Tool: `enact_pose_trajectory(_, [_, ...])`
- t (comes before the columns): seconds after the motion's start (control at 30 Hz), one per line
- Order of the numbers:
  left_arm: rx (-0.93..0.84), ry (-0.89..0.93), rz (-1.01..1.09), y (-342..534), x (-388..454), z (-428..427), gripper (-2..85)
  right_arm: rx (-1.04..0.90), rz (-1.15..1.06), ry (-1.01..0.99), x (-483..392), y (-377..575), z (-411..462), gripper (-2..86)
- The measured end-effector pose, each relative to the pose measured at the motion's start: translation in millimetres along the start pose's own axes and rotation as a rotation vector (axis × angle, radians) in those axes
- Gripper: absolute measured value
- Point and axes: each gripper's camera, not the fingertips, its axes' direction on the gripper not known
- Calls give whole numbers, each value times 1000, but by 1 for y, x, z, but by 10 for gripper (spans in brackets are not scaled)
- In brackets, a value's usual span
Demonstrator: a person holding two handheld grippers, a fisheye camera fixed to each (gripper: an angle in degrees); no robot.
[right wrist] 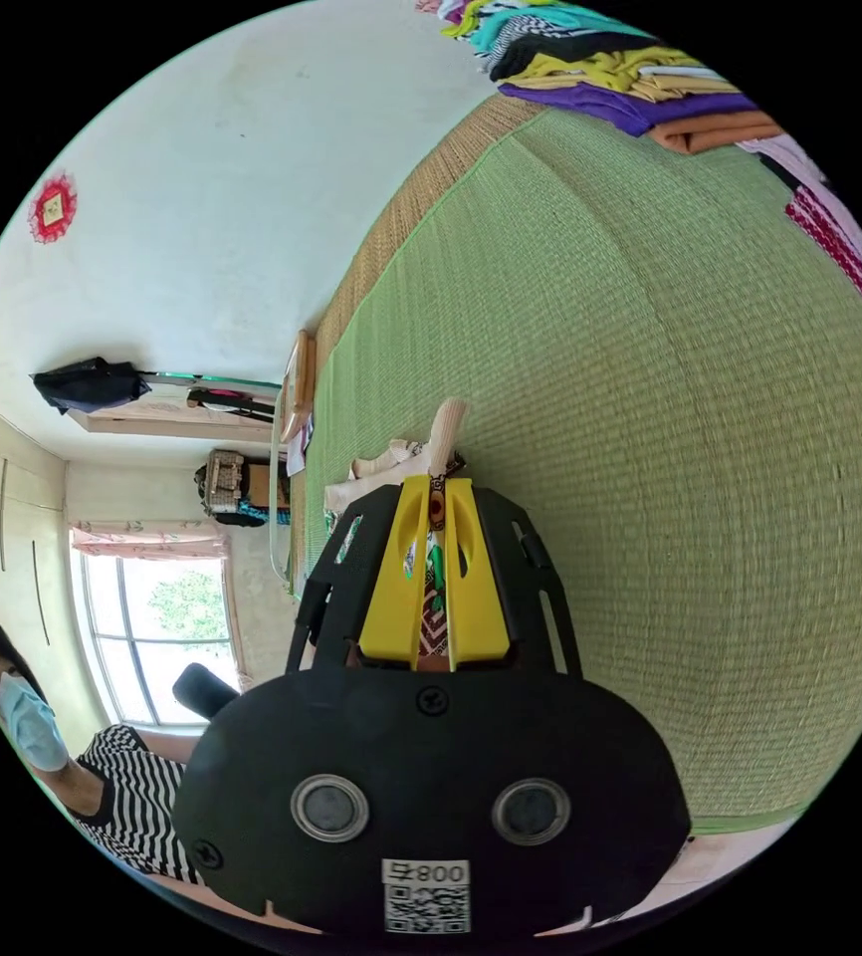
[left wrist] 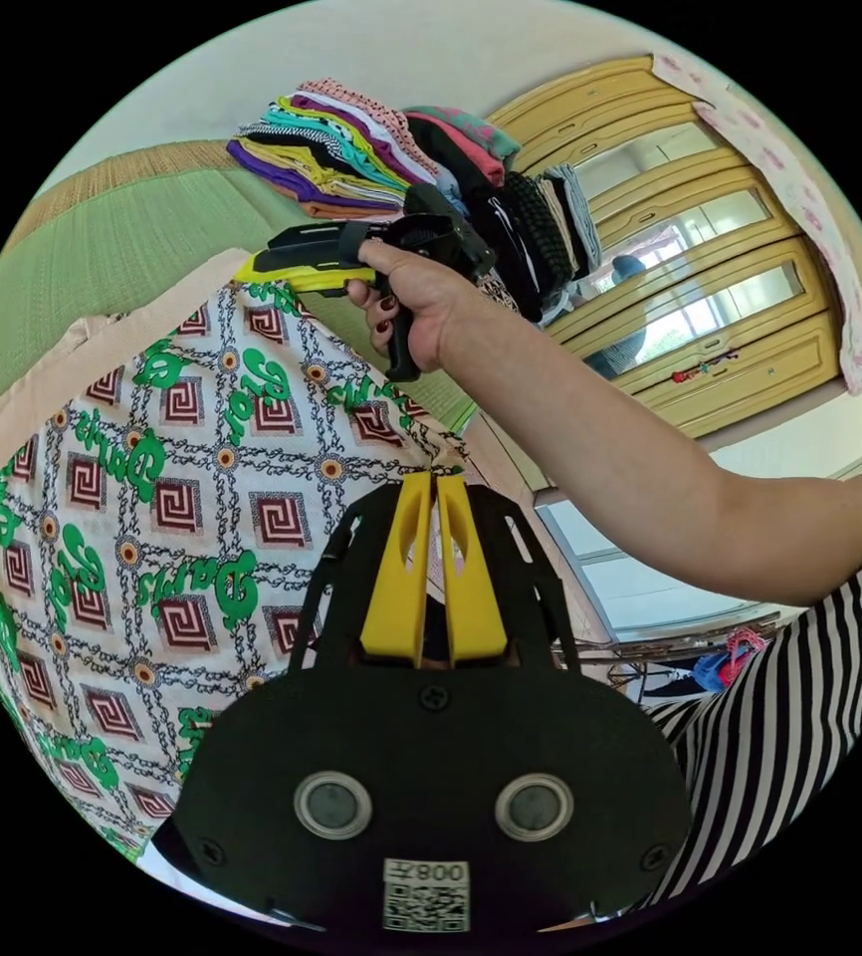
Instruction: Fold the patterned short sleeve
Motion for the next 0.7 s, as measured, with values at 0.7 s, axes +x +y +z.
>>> enact_pose_trajectory(0.7, [381,-4,-313,246,-117,-236,8,-2,-203,-51,-214,26,141,21])
